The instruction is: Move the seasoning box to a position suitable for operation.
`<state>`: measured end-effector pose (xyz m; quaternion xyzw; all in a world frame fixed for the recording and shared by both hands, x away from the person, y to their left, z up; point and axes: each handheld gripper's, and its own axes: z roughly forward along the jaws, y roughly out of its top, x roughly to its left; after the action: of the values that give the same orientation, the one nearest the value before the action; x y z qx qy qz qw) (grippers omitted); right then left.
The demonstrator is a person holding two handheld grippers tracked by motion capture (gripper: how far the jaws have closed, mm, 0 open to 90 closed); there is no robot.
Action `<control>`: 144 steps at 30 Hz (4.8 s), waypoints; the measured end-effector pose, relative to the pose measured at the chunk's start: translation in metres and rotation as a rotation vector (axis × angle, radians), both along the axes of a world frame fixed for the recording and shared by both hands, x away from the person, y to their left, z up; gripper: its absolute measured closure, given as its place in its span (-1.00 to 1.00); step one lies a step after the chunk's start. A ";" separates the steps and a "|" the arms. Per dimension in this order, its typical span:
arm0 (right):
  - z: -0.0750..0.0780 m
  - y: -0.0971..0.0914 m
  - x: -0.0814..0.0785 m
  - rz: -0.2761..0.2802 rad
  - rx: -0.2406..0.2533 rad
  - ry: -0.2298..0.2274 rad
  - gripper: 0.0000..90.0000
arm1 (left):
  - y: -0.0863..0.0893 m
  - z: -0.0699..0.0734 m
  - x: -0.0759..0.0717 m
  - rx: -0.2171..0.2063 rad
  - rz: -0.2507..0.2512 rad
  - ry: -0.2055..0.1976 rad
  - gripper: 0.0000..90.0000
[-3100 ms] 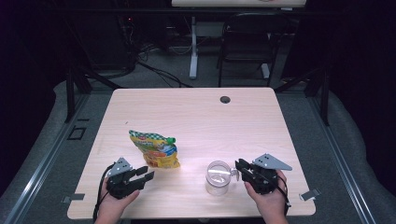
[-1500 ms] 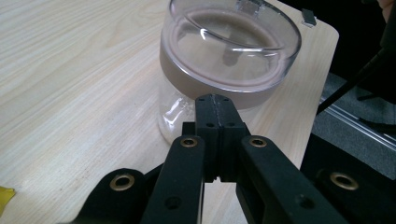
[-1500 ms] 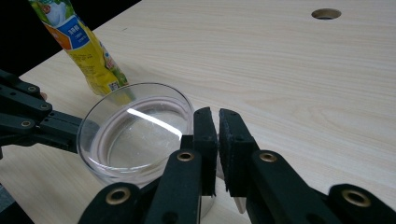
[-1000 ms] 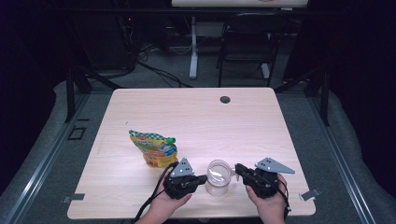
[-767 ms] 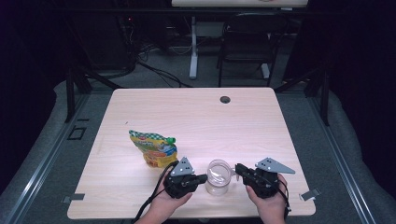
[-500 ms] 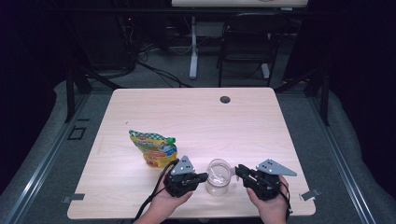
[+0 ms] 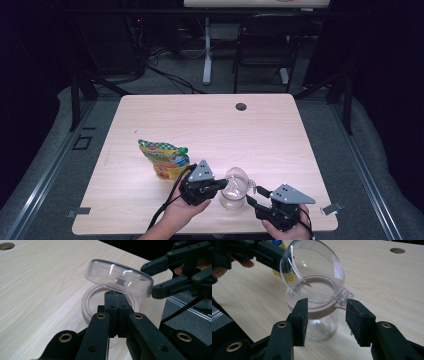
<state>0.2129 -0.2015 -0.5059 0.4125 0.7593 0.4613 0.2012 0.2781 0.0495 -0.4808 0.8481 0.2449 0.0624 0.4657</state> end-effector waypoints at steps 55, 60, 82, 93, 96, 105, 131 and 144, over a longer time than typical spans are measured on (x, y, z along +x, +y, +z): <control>0.001 0.000 -0.001 -0.040 0.001 -0.094 0.42 | 0.002 -0.022 0.004 0.038 0.015 0.016 1.00; 0.000 -0.009 0.001 -0.061 0.059 -0.052 0.43 | 0.002 -0.022 0.004 0.039 0.015 0.015 1.00; -0.004 -0.013 0.021 -0.094 0.118 0.009 0.60 | 0.040 -0.017 -0.005 0.043 0.069 -0.014 0.85; -0.004 -0.020 0.053 -0.105 0.202 0.065 0.67 | 0.107 -0.020 -0.017 0.072 0.186 -0.053 0.76; -0.004 -0.021 0.066 -0.108 0.230 0.085 0.68 | 0.125 -0.020 -0.017 0.059 0.227 -0.054 0.73; -0.006 -0.020 0.081 -0.100 0.278 0.095 0.71 | 0.170 -0.028 -0.007 0.005 0.346 -0.038 0.57; -0.003 -0.034 0.068 -0.105 0.281 0.094 0.42 | 0.207 -0.043 0.024 -0.011 0.425 -0.028 0.07; 0.002 -0.037 0.042 -0.096 0.243 0.048 0.28 | 0.211 -0.042 0.052 -0.061 0.340 -0.006 -0.10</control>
<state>0.2547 -0.2381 -0.5042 0.4807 0.6818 0.5296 0.1533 0.3296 0.2608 -0.5232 0.7797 0.3851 0.1354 0.4748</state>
